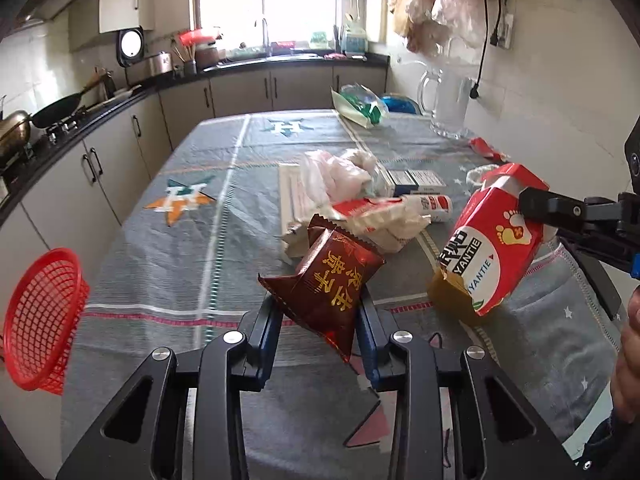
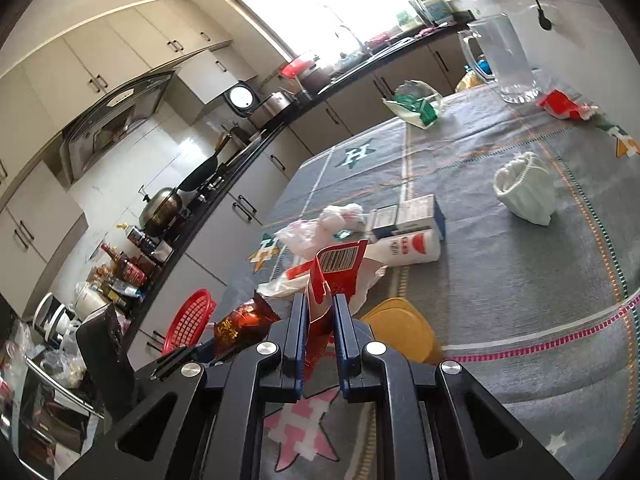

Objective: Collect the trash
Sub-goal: 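Grasp the brown snack bag with the left tool while the right tool grasps the red-and-white box, then carry the snack bag and red-and-white box with both tools over the red basket, then open both tools to drop the snack bag and red-and-white box into the basket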

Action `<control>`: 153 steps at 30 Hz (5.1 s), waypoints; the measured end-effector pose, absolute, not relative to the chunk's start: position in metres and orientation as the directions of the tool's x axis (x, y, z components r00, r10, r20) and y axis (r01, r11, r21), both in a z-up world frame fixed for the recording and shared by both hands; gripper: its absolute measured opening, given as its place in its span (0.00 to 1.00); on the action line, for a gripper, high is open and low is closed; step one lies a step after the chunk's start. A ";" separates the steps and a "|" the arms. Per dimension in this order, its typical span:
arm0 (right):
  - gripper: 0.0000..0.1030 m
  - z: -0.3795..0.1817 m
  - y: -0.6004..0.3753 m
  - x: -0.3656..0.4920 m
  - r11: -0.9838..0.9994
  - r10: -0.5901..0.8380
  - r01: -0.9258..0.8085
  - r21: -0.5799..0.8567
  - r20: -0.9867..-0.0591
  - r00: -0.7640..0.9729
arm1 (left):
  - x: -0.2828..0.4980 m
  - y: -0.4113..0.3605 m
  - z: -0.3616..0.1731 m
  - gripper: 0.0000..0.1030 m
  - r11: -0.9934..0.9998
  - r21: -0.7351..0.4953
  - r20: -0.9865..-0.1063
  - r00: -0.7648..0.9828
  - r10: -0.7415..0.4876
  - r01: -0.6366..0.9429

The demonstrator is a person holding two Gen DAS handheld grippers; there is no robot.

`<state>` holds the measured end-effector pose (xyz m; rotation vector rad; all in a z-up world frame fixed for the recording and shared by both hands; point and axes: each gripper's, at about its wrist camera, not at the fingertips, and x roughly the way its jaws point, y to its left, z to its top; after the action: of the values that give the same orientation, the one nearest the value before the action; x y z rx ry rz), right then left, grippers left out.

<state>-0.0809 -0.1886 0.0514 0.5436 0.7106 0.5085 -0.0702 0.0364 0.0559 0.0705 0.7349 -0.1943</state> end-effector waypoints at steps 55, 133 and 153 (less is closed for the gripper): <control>0.14 0.081 -0.080 -0.085 0.732 0.677 -0.435 0.524 -0.496 0.543 | -0.112 0.143 0.076 0.33 0.998 -0.056 -0.600 0.800 -0.013 -0.026; 0.14 0.041 0.196 0.009 0.628 0.752 -0.614 0.478 -0.575 0.321 | -0.085 0.368 0.023 0.34 0.907 -0.083 -0.693 0.678 0.245 -0.412; 0.31 0.038 0.193 0.011 0.627 0.755 -0.597 0.500 -0.579 0.308 | -0.083 0.371 0.022 0.52 0.906 -0.085 -0.686 0.684 0.249 -0.415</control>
<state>0.0111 0.1929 0.0378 0.2061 0.8806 0.9017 -0.0826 0.3712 0.0219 -0.2427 0.7284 0.3764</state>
